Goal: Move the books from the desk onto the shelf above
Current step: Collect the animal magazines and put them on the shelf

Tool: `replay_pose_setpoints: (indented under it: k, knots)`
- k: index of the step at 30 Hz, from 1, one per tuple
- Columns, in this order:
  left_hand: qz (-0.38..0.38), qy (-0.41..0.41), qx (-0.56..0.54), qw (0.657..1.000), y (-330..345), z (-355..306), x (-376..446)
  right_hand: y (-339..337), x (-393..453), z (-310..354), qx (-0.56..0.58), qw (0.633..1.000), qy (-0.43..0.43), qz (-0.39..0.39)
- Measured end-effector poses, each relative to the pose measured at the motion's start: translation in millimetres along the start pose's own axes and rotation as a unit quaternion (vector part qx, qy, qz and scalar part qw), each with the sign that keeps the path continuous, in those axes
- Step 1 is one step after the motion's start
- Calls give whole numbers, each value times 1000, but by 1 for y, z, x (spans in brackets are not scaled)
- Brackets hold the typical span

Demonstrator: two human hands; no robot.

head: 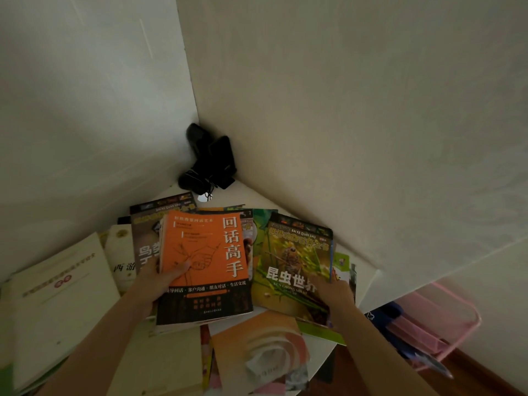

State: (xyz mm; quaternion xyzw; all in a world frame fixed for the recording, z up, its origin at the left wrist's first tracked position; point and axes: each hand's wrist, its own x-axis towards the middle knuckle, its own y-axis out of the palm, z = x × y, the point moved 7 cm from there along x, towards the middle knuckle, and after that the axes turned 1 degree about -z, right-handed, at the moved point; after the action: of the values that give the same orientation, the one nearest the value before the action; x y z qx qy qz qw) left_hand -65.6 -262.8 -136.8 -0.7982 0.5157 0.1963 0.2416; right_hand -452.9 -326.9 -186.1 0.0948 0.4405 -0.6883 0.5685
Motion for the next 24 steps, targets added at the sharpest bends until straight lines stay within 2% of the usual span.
replay_pose_setpoints:
  k: [4, 6, 10, 11, 13, 15, 16, 18, 19, 21, 24]
  knots:
    - [0, 6, -5, 1000, -1, 2, -4, 10, 13, -15, 171, 977, 98, 81]
    - [-2, 1, -13, 1000, -2, 5, -9, 12, 16, -20, 196, 968, 103, 118]
    - [-1, -15, -35, 999, -8, 18, -20, 11, -1, 0, 205, 964, -35, 167]
    - [2, -15, -36, 999, -9, 22, -21, 7, -8, 6, 187, 966, -78, 159]
    - [5, -17, -44, 999, -10, 26, -22, -11, -22, 28, 76, 975, -191, 85]
    - [6, -20, -48, 999, -9, 25, -24, -34, -38, 58, -26, 953, -301, 6]
    - [7, -23, -51, 998, -8, 25, -25, -47, -49, 73, -35, 940, -338, -14]
    - [14, -27, -57, 998, -6, 26, -26, -64, -74, 99, -4, 930, -369, -8]
    - [17, -29, -60, 998, -5, 27, -25, -67, -85, 108, 39, 931, -363, 17]
    - [18, -45, -83, 995, -5, 29, -25, -50, -101, 119, 138, 936, -303, 118]
    - [25, -57, -150, 987, -5, 27, -32, 15, -118, 120, 195, 923, -197, 268]
